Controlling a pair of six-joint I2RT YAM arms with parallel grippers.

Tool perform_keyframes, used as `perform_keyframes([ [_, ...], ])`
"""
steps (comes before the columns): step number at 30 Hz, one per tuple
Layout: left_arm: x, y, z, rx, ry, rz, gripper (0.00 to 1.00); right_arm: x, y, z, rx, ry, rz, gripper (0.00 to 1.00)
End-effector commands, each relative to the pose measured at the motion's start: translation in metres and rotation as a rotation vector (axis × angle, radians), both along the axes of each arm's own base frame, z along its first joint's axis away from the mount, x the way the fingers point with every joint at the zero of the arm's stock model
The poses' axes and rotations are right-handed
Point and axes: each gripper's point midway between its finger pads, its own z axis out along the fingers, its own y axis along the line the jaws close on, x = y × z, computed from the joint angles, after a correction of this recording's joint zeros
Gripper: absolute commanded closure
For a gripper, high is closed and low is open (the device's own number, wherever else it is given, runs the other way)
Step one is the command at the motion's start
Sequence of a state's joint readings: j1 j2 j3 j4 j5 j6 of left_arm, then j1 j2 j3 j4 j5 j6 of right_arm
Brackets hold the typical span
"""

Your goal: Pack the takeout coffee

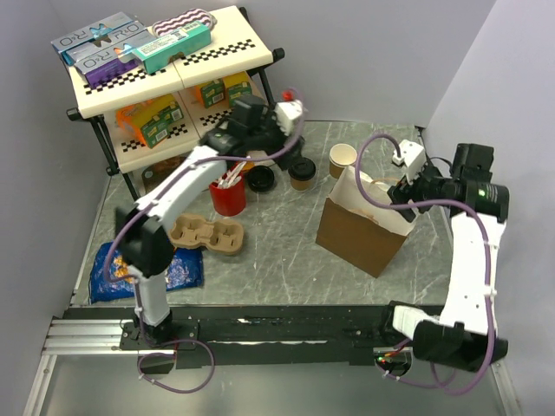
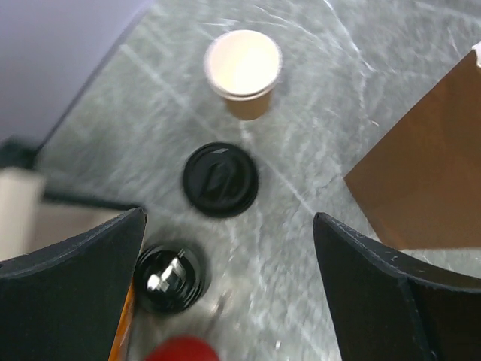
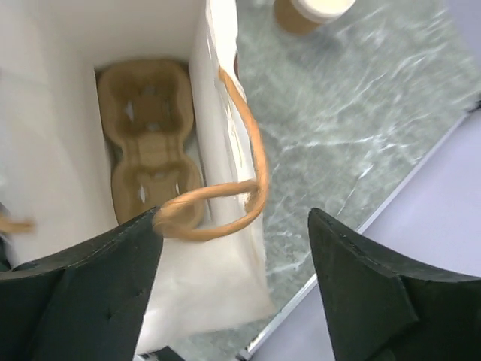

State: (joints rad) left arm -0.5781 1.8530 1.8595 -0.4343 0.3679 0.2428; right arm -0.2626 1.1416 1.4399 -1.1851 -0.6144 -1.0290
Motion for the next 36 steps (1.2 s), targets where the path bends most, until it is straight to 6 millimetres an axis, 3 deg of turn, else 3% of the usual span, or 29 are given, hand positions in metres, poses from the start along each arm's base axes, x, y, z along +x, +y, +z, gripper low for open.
perform_keyframes([
  [1,0.011,-0.029,-0.016,0.043,-0.03,-0.064,0.01,-0.003,0.012,0.03,0.08,-0.109,-0.027,0.14],
  [2,0.015,-0.034,-0.016,0.046,-0.04,-0.074,0.01,-0.004,0.013,0.031,0.092,-0.11,-0.038,0.13],
  [4,0.023,-0.039,-0.038,0.074,-0.015,-0.076,0.01,-0.008,0.016,0.033,0.107,-0.118,-0.044,0.13],
  [11,0.049,-0.054,-0.073,0.127,-0.027,-0.087,0.01,-0.018,0.026,0.033,0.18,-0.101,-0.063,0.12],
  [13,0.053,-0.055,-0.088,0.153,-0.015,-0.098,0.01,-0.02,0.027,0.033,0.187,-0.095,-0.062,0.12],
  [19,0.056,-0.057,-0.11,0.204,-0.031,-0.145,0.01,-0.022,0.028,0.033,0.193,-0.081,-0.065,0.12],
  [36,0.067,-0.064,-0.133,0.212,-0.037,-0.208,0.02,-0.024,0.031,0.025,0.212,-0.032,-0.061,0.12],
])
